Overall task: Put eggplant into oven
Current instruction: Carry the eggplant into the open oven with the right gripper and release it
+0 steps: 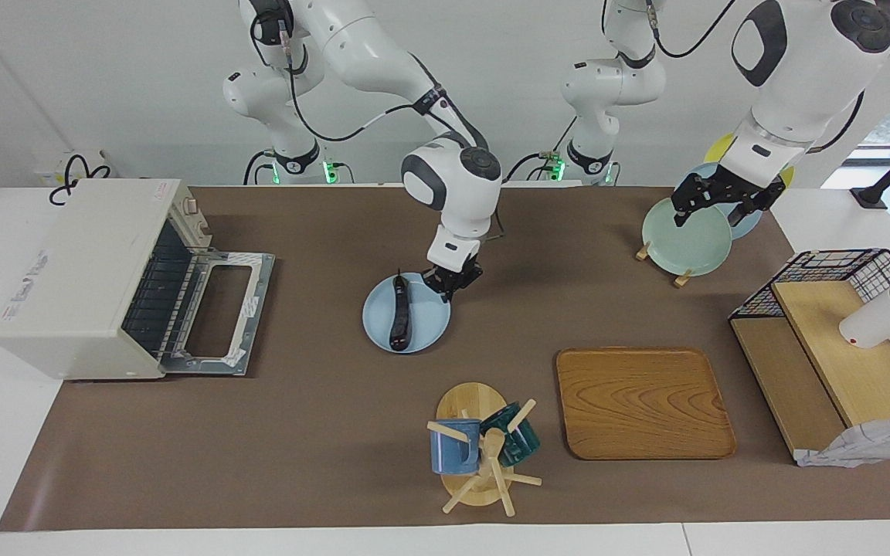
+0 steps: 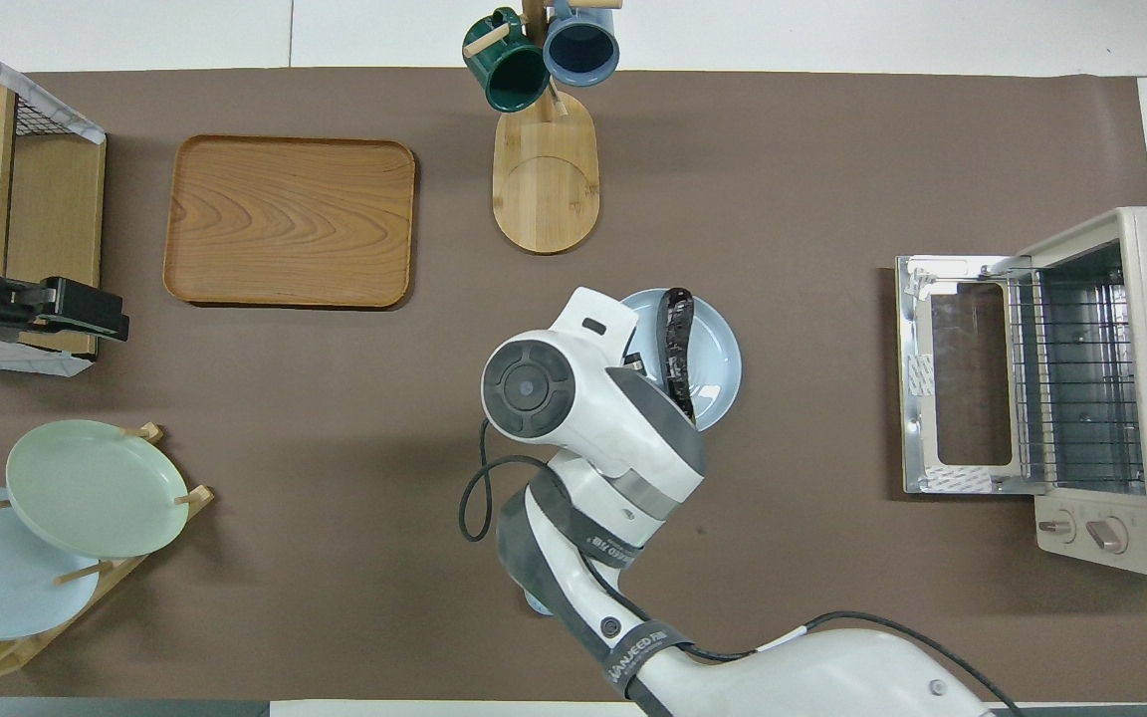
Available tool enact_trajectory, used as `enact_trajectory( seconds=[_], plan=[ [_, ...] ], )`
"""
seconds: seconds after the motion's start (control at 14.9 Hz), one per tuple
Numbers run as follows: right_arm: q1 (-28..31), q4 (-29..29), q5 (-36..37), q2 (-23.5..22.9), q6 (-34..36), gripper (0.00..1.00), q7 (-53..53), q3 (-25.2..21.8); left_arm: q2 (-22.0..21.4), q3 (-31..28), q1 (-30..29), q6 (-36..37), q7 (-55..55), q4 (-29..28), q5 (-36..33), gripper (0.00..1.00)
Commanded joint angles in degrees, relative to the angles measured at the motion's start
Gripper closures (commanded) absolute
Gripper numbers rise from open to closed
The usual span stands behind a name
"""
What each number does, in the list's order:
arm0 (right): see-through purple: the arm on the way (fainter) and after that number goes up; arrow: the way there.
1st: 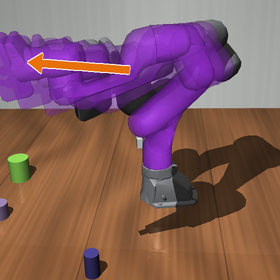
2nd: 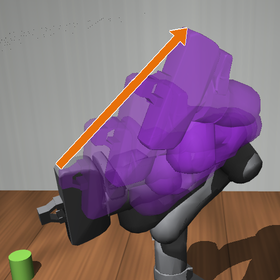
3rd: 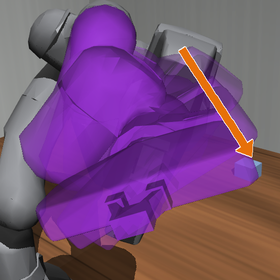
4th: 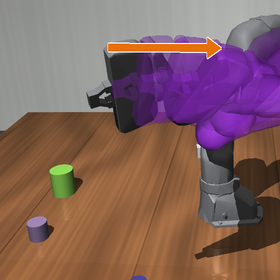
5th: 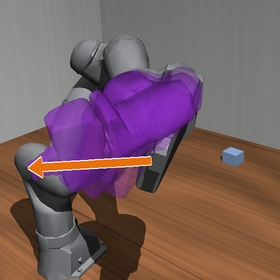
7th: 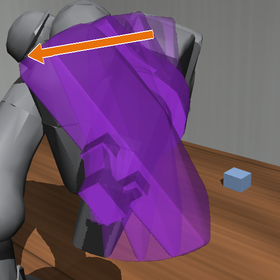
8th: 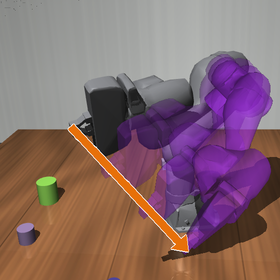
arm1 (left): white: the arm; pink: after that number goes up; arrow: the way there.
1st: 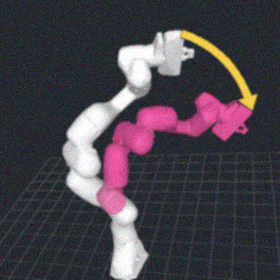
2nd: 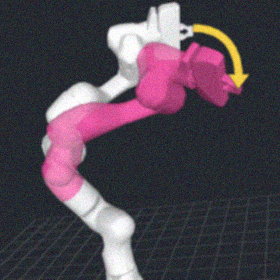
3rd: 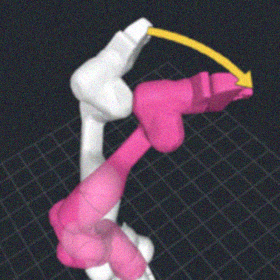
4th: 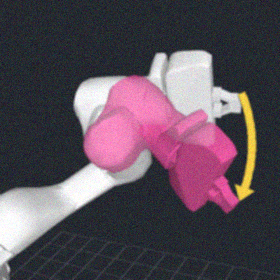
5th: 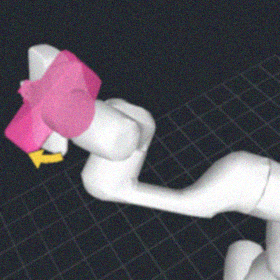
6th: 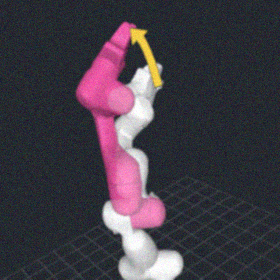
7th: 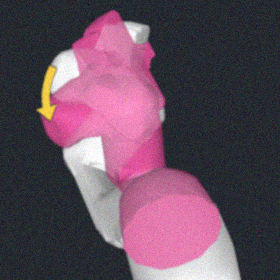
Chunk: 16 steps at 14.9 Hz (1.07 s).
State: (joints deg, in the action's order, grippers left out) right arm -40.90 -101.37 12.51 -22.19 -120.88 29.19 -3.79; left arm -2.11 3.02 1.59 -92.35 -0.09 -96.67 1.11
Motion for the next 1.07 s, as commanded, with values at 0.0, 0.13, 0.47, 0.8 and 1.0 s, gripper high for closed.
enact_trajectory(
  seconds=[0.0,0.13,0.47,0.8,1.0],
  plan=[
    [8.5,-4.3,1.5,8.5,3.8,1.00,-0.6,0.6,0.6,-0.1,0.1,2.1,0.4,3.0,0.1,0.00],
    [14.6,-9.3,1.3,13.7,4.3,1.00,-3.0,0.7,0.6,-0.1,0.1,2.3,0.4,3.0,0.0,0.00],
    [27.2,-15.5,1.3,20.7,10.6,1.00,-13.2,0.6,0.5,-0.1,0.2,2.4,0.3,2.7,0.1,0.00],
    [38.1,-18.8,1.3,21.8,9.5,1.00,-26.7,0.6,0.4,0.0,0.1,2.2,0.0,2.3,0.6,0.00],
    [40.5,-23.2,1.2,22.9,4.8,1.00,-27.8,0.6,0.3,-0.1,-0.4,2.2,0.0,2.0,2.1,0.00]
  ],
)
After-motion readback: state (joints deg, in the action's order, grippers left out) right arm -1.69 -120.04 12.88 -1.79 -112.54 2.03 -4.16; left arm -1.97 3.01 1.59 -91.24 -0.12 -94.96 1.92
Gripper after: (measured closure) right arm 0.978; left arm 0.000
